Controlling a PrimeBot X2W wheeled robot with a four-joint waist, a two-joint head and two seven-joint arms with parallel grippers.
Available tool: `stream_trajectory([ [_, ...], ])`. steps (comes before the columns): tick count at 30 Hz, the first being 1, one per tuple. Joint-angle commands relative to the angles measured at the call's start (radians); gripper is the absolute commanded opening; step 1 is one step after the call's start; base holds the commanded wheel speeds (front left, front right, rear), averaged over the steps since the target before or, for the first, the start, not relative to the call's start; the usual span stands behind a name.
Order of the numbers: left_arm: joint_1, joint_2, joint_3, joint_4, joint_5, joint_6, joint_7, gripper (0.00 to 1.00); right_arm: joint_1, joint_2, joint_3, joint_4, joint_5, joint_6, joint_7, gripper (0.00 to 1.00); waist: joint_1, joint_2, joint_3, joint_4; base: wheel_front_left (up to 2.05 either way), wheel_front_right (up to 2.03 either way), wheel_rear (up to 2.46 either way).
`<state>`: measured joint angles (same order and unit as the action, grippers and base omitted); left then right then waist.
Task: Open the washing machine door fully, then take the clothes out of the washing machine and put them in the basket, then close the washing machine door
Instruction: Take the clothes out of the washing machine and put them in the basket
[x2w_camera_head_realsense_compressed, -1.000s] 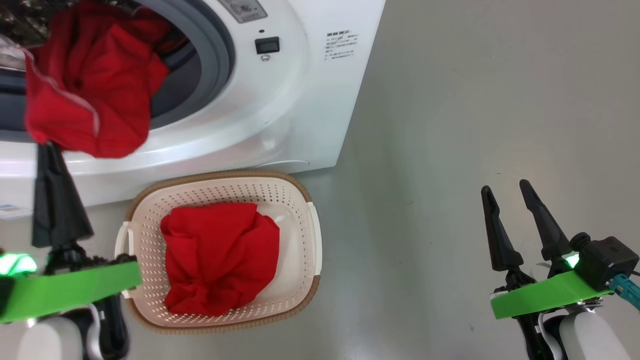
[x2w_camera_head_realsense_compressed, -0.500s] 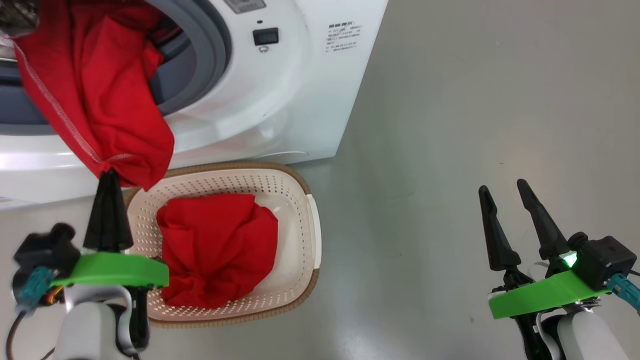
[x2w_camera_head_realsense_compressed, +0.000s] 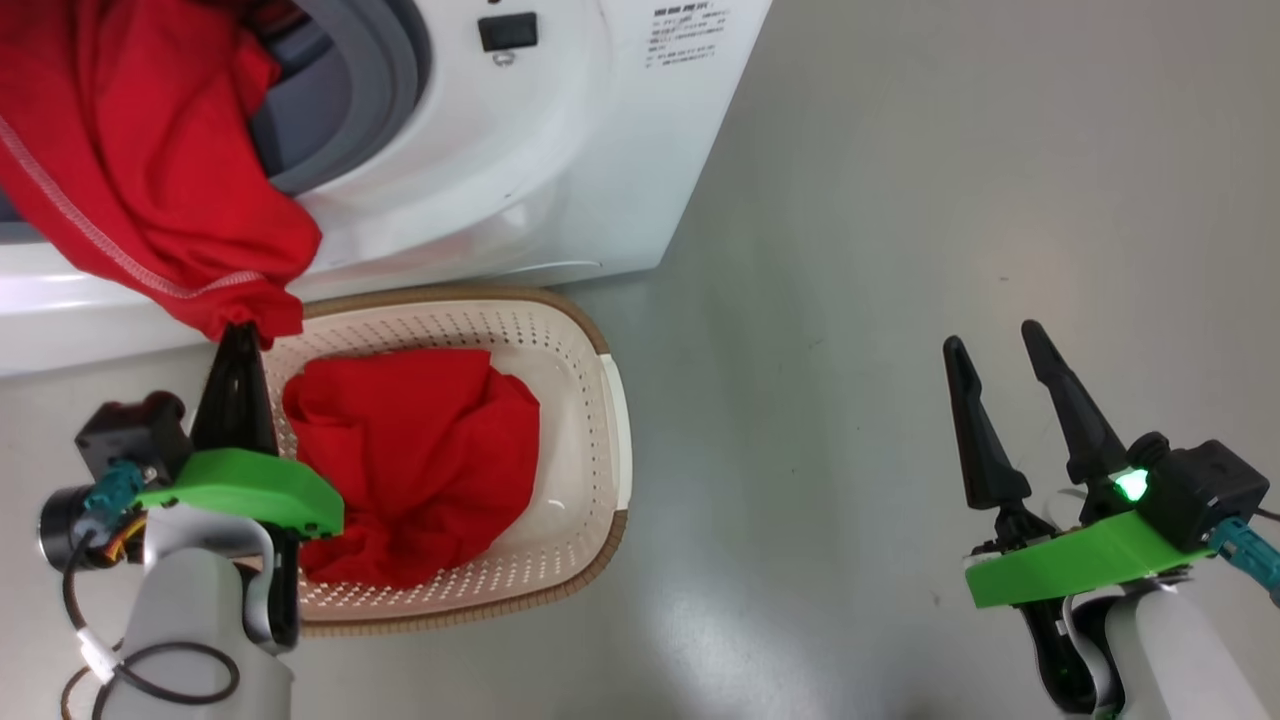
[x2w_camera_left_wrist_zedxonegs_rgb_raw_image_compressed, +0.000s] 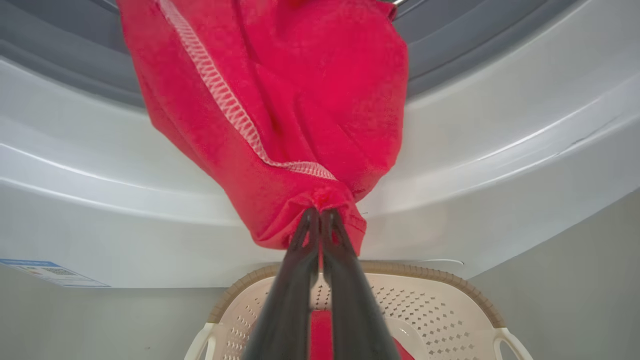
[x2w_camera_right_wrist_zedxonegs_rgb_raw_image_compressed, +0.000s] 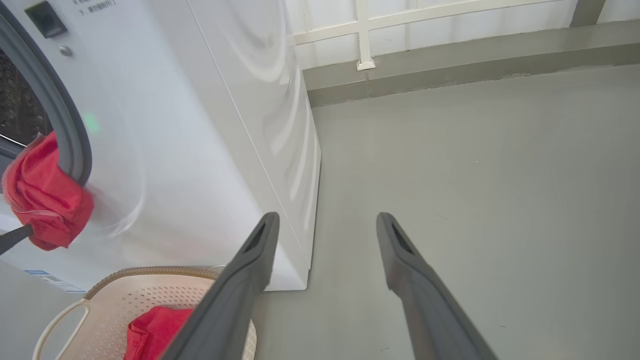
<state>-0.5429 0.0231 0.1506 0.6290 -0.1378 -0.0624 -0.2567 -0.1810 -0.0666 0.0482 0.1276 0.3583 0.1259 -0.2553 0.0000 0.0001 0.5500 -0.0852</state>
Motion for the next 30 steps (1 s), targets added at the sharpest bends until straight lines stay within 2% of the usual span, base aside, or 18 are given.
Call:
stream_trajectory([
  [1,-0.007,0.027,0.031,-0.006,0.011,-0.003,-0.005,0.38,-0.013,-0.005,0.024,-0.028,-0.001,0.005,-0.006,1.0,0.0,-0.0001,0.016,-0.003,0.0,0.0,0.0],
  [5,-0.026,0.027,0.039,0.019,0.025,-0.004,-0.005,0.49,-0.019,-0.005,0.022,-0.027,0.0,0.005,-0.006,1.0,0.0,-0.0001,0.027,-0.002,0.0,0.0,0.0],
  [7,-0.035,0.027,0.043,0.027,0.029,-0.006,-0.005,0.69,-0.022,-0.004,0.021,-0.026,-0.001,0.005,-0.006,1.0,0.0,-0.0001,0.031,-0.001,0.0,0.0,0.0],
  [12,-0.038,0.027,0.047,0.029,0.03,-0.008,-0.005,0.98,-0.025,-0.005,0.018,-0.021,-0.003,0.005,-0.006,1.0,0.0,-0.0001,0.023,0.004,0.0,0.0,0.0],
  [21,0.001,0.027,0.019,-0.015,0.009,-0.01,-0.005,1.0,-0.016,-0.011,0.012,-0.019,-0.004,0.005,-0.006,1.0,0.0,-0.0001,-0.003,0.018,0.0,0.0,0.0],
  [30,0.073,0.027,-0.017,-0.143,-0.032,-0.006,-0.005,1.0,-0.004,-0.018,0.005,-0.022,-0.006,0.005,-0.006,1.0,0.0,-0.0001,-0.018,0.041,0.0,0.0,0.0],
])
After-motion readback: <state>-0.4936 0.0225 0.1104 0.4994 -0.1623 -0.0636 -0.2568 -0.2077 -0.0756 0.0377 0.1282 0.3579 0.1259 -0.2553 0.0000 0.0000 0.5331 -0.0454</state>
